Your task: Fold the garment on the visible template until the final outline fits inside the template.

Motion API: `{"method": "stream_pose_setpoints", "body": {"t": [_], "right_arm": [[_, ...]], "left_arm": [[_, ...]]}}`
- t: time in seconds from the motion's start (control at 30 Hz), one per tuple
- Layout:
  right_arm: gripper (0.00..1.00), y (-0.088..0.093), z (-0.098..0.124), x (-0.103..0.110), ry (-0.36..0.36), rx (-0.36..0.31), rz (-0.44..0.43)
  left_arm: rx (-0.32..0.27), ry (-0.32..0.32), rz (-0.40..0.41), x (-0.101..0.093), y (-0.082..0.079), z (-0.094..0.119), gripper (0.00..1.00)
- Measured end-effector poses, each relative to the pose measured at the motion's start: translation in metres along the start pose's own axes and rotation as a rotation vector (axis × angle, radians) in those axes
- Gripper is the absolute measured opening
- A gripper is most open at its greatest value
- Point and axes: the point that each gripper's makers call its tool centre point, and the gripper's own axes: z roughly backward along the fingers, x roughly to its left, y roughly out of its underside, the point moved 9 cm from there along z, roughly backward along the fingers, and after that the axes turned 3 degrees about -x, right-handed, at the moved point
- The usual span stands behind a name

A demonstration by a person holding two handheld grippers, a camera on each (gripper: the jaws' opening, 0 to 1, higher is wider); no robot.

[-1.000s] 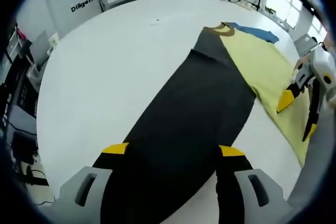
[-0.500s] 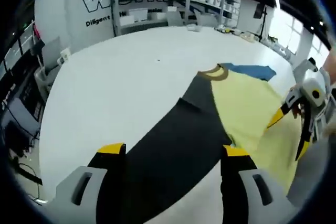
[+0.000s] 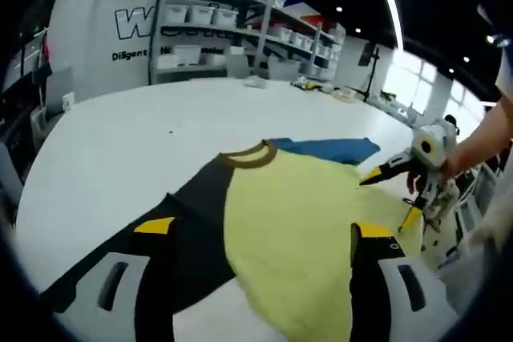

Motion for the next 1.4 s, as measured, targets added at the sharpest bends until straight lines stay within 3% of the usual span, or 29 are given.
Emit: {"method": "stream_pose_setpoints", "body": {"t": [0.1, 0.2, 0.4, 0.53, 0.67, 0.8, 0.97, 1.23, 1.3, 1.4], "right_arm": [[0.72, 0.010, 0.020, -0.020, 0.082, -0.009, -0.053], [0.71, 0.020, 0.038, -0.040, 0.167, -0.023, -0.100], [0.67, 0.043, 0.073, -0.077, 0.322, -0.015, -0.190], [0.64, 0.059, 0.096, -0.102, 0.427, -0.027, -0.263], [0.61, 0.076, 0.122, -0.127, 0.524, -0.014, -0.329], [0.58, 0.091, 0.145, -0.149, 0.604, 0.009, -0.374], [0.53, 0.113, 0.165, -0.171, 0.709, 0.037, -0.461], [0.35, 0.139, 0.193, -0.196, 0.889, 0.033, -0.629], [0.28, 0.142, 0.196, -0.200, 0.924, -0.004, -0.690], [0.21, 0.145, 0.197, -0.204, 0.951, 0.004, -0.701]], "left_arm": [[-0.008, 0.032, 0.025, -0.018, 0.008, -0.005, 0.96], [0.000, 0.069, -0.003, -0.032, 0.014, -0.009, 0.99], [-0.003, 0.104, 0.003, -0.051, 0.015, -0.011, 0.99], [0.000, 0.118, -0.002, -0.057, 0.015, -0.012, 0.99], [-0.006, 0.129, 0.005, -0.064, 0.014, -0.010, 0.97], [0.001, 0.142, -0.013, -0.066, 0.017, -0.010, 0.89], [0.011, 0.146, -0.009, -0.069, 0.021, -0.012, 0.89], [0.024, 0.138, -0.009, -0.071, 0.022, -0.013, 0.87], [0.025, 0.136, -0.008, -0.071, 0.022, -0.013, 0.87], [0.028, 0.129, -0.005, -0.070, 0.023, -0.012, 0.87]]}}
